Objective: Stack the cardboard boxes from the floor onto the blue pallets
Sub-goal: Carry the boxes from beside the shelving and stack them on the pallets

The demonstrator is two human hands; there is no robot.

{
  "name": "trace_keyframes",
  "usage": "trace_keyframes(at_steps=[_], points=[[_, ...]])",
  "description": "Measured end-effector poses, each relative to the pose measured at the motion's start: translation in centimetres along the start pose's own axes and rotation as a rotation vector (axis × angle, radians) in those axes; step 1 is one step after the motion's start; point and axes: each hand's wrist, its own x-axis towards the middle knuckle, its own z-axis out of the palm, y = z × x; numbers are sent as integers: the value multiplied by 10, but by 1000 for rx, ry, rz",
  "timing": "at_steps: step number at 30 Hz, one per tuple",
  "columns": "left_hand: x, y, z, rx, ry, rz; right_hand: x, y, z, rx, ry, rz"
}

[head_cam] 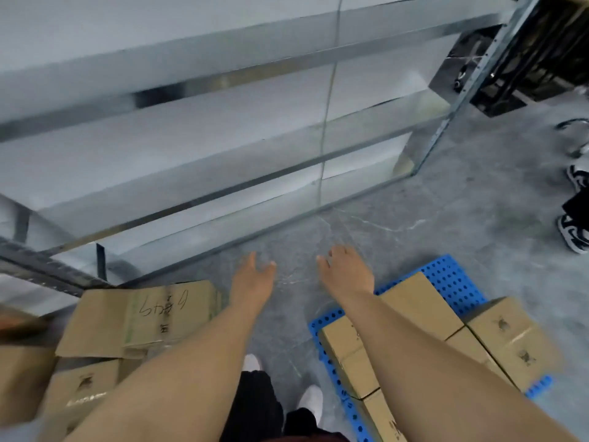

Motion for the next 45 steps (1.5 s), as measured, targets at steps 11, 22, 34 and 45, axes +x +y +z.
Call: trace_keyframes(at_steps=[11, 22, 34, 45], points=[[-67, -117, -126, -307, 323, -194, -59, -158, 63, -152, -117, -442], [-162, -256, -202, -392, 580, -370, -175, -273, 144, -287, -238, -700], [-206, -358, -223, -623, 590, -535, -247, -313, 223, -347, -322, -837], [-157, -417, -253, -487, 590, -707, -218, -358, 293, -350, -437, -843]])
